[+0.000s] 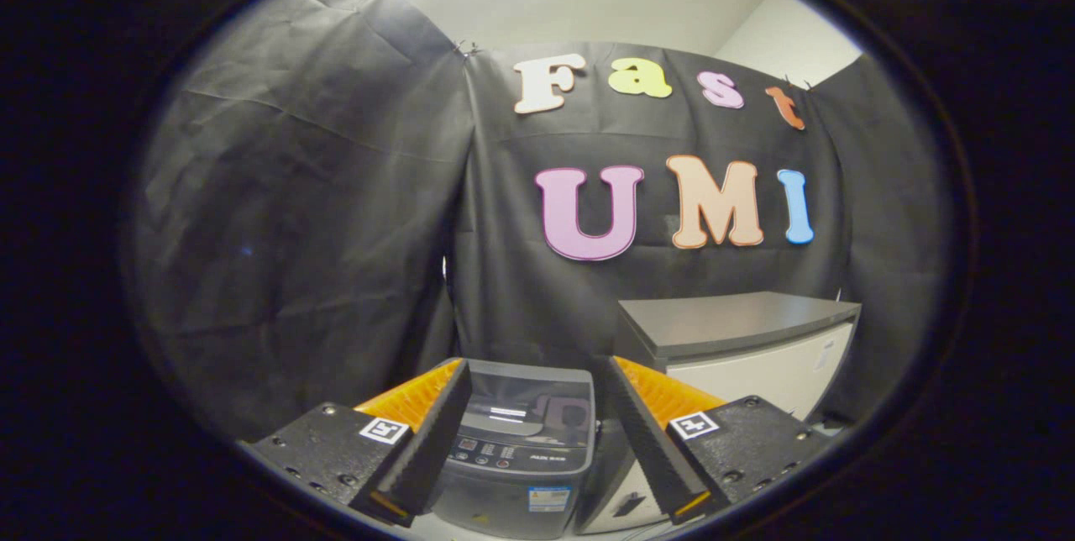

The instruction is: Put the clothes into the washing machine and then close the washing machine lid.

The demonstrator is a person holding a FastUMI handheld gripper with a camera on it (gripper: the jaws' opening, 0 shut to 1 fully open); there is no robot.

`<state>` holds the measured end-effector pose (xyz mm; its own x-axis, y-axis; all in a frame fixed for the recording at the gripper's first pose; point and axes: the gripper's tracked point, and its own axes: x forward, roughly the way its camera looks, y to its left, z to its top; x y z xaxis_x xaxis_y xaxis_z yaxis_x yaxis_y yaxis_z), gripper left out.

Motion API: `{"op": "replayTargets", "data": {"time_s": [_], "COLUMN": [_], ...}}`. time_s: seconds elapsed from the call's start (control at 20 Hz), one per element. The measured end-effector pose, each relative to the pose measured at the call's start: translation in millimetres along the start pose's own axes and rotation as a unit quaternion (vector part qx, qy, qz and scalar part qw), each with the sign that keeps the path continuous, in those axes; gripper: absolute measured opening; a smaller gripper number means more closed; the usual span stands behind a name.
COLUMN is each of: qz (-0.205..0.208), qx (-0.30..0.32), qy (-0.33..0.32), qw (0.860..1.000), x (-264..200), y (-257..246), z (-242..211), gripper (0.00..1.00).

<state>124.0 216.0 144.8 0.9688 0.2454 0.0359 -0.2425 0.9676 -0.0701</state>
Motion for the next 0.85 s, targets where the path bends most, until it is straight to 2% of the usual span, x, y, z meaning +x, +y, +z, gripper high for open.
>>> {"op": "replayTargets", "data": {"time_s": [0.15,0.4,0.7,0.8,0.85], "qz": [0.009,-0.001,-0.021,0.001,-0.011], "qx": [-0.007,-0.016,0.011,0.009,0.02], "qy": [-0.005,-0.012,-0.008,0.024,0.029], "qw": [1.0,1.0,1.0,1.0,0.999], "x": [-21,-47,-58,-57,-58], "y": [-15,-53,-96,-98,-107], "z": [-2,-15,-39,-55,-59], "gripper": [0.97,0.97,0.96,0.96,0.97]}}
